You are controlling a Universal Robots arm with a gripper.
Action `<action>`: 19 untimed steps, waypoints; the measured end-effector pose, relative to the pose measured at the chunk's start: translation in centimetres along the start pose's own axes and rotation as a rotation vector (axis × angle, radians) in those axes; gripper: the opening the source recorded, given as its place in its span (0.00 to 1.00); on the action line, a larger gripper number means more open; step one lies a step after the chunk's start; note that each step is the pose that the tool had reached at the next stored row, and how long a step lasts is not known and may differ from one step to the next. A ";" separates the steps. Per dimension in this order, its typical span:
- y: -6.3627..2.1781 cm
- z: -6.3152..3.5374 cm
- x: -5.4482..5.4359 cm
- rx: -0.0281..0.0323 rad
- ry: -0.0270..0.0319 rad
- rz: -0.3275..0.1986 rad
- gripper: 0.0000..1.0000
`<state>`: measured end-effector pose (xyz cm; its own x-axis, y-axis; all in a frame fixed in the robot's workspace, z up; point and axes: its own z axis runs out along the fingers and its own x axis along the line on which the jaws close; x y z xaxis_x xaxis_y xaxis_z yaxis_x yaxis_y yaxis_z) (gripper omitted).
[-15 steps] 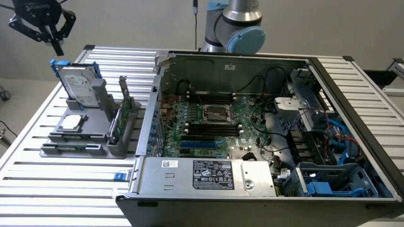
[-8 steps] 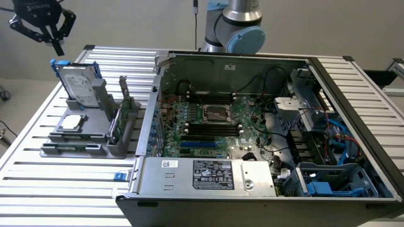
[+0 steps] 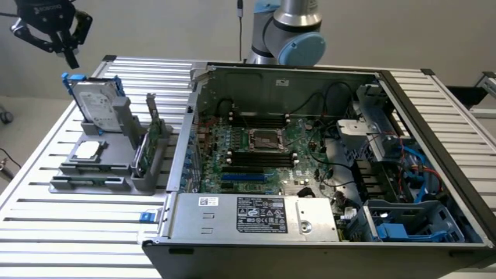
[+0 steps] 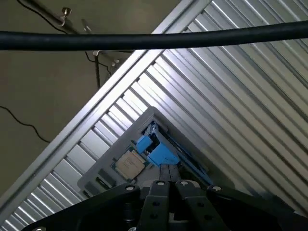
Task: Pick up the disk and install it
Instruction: 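Pick up the disk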
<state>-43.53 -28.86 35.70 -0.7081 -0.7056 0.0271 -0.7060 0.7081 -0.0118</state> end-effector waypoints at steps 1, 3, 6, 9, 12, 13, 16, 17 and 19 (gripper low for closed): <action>0.00 0.00 0.0 -0.0003 0.0005 -0.014 0.11; 0.00 0.00 0.0 -0.0007 0.0013 -0.046 0.11; 0.00 0.00 0.0 -0.0008 0.0023 -0.093 0.11; 0.00 0.01 0.0 0.0002 0.0021 -0.145 0.11; 0.00 0.02 0.0 0.0018 0.0016 -0.199 0.11; 0.00 0.03 0.0 0.0022 0.0015 -0.217 0.11; 0.00 0.06 0.0 0.0039 0.0010 -0.272 0.11; 0.00 0.08 0.0 0.0044 0.0008 -0.290 0.11; 0.00 0.12 0.0 0.0054 0.0004 -0.326 0.11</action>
<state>-43.53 -28.86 35.59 -0.4446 -0.8952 0.0307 -0.8957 0.4446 -0.0077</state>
